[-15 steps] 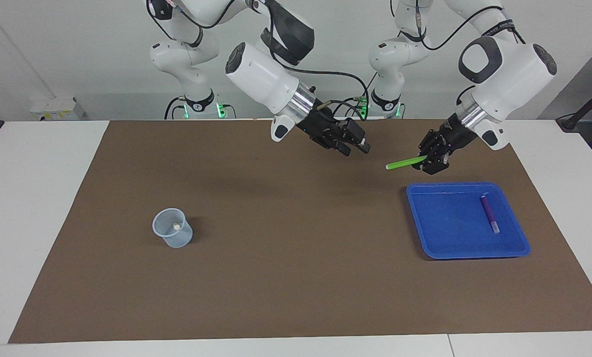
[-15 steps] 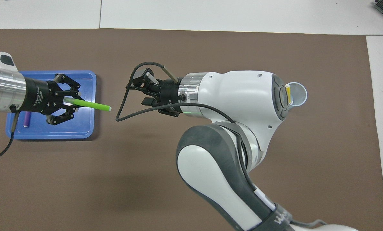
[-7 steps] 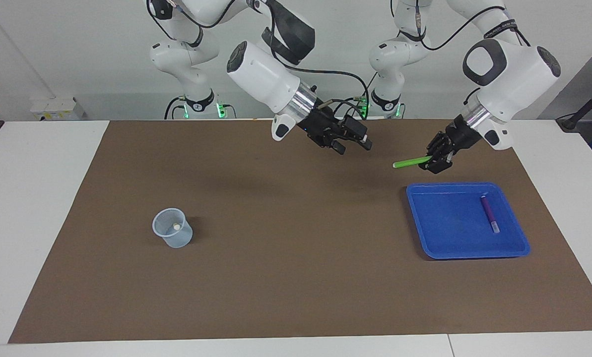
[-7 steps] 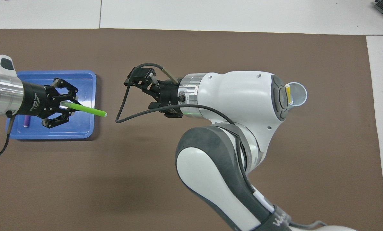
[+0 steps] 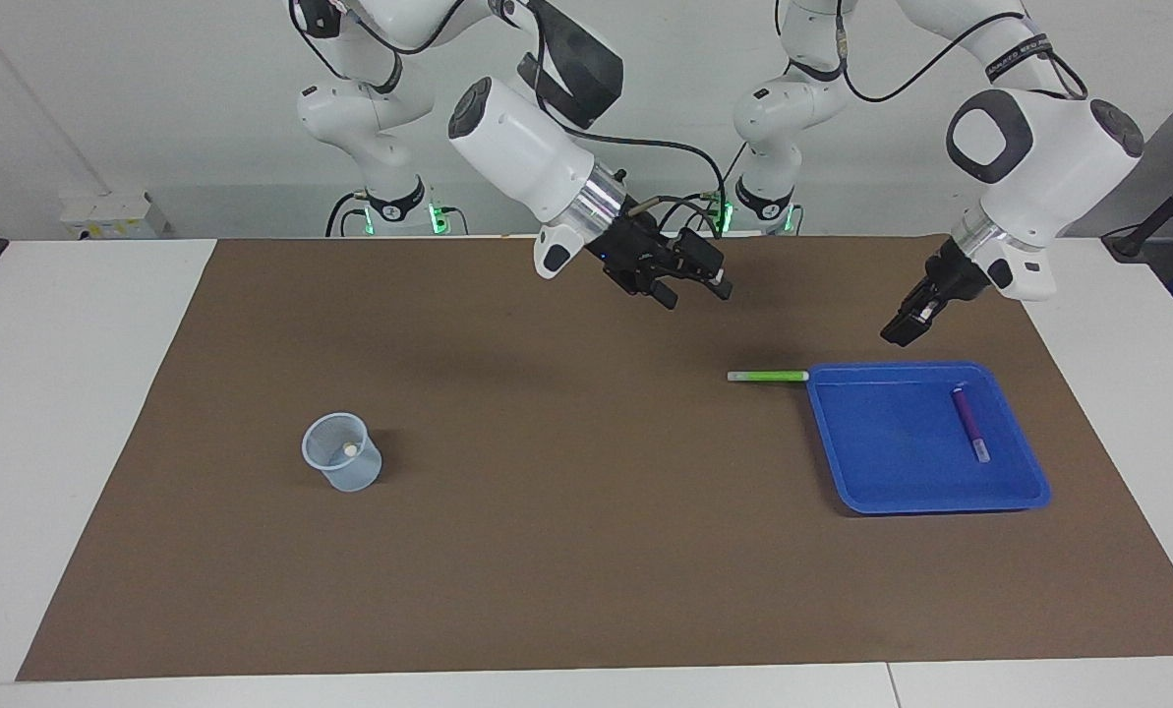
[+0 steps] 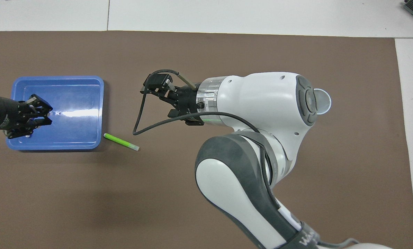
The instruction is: Right arm passes pens to left for tray arrangement
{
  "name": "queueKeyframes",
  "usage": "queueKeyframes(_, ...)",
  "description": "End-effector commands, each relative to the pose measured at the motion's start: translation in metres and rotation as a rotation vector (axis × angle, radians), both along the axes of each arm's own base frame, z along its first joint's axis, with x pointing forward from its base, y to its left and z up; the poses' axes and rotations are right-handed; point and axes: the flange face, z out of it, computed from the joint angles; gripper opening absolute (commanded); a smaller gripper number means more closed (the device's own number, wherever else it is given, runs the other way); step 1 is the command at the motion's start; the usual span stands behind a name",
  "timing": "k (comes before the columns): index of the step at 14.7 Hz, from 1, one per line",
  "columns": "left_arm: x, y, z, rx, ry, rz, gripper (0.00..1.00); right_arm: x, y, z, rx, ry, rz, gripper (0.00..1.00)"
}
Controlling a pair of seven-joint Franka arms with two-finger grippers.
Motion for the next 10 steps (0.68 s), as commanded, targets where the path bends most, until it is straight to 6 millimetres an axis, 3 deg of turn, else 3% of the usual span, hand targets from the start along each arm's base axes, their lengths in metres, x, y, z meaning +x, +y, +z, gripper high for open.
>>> queueKeyframes(1,0.004,-0.001,-0.014,0.034,-0.025,-0.039,0.00,-0.003,-0.012,0.006,-0.019,-0.011,0.013,1.00)
queueKeyframes(4,0.002,-0.036,-0.024,0.037,-0.033,-0.064,0.00,0.000,-0.021,0.009,-0.021,-0.017,0.000,1.00)
queueKeyframes(5,0.003,-0.042,-0.025,0.034,-0.025,-0.024,0.23,0.000,-0.022,0.010,-0.024,-0.019,-0.001,1.00)
queueKeyframes(7,0.002,-0.082,-0.024,0.029,-0.018,0.015,0.41,0.001,-0.031,0.011,-0.052,-0.025,0.004,1.00)
queueKeyframes(8,0.000,-0.099,-0.026,0.027,-0.021,0.027,0.57,0.002,-0.039,0.011,-0.070,-0.024,0.004,1.00)
queueKeyframes(9,-0.002,-0.116,-0.030,0.026,-0.038,0.043,0.80,0.000,-0.045,0.011,-0.090,-0.023,0.009,1.00)
queueKeyframes(10,-0.006,-0.129,-0.036,0.025,-0.051,0.052,0.86,0.000,-0.056,0.009,-0.111,-0.016,0.008,1.00)
